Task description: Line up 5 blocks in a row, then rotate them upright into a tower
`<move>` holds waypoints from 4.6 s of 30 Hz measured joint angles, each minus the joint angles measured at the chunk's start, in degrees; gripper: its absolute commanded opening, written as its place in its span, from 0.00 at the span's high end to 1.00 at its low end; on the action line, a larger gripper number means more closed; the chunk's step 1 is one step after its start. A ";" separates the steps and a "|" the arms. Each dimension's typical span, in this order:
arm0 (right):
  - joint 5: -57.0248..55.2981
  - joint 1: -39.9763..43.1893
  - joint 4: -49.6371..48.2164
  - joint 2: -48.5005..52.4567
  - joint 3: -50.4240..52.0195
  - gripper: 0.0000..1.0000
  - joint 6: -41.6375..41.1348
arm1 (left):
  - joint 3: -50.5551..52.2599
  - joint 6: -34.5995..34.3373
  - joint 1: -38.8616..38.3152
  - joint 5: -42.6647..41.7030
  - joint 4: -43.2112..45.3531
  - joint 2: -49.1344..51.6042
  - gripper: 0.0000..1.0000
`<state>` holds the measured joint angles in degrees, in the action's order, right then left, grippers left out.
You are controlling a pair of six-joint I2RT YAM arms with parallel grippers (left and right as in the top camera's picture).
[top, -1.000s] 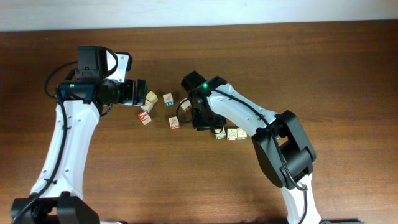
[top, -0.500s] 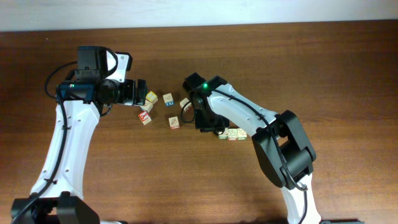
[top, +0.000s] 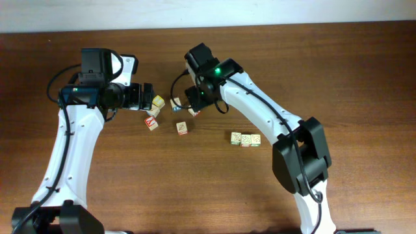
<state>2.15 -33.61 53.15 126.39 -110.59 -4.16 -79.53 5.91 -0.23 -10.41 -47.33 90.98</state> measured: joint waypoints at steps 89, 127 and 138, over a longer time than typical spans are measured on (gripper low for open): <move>8.17 7.82 7.23 2.08 7.89 0.55 -10.82 | 0.00 0.00 0.00 -0.02 0.00 0.00 0.01; 17.25 9.97 1.97 1.16 11.32 0.59 -0.11 | 0.00 0.00 0.00 -0.02 0.00 0.00 0.01; 16.90 11.72 1.25 1.18 11.32 0.60 0.31 | 0.00 0.00 0.00 -0.02 -0.02 0.00 0.01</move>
<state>19.05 -21.89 54.39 127.57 -99.26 -3.86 -79.53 5.91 -0.23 -10.44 -47.35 90.98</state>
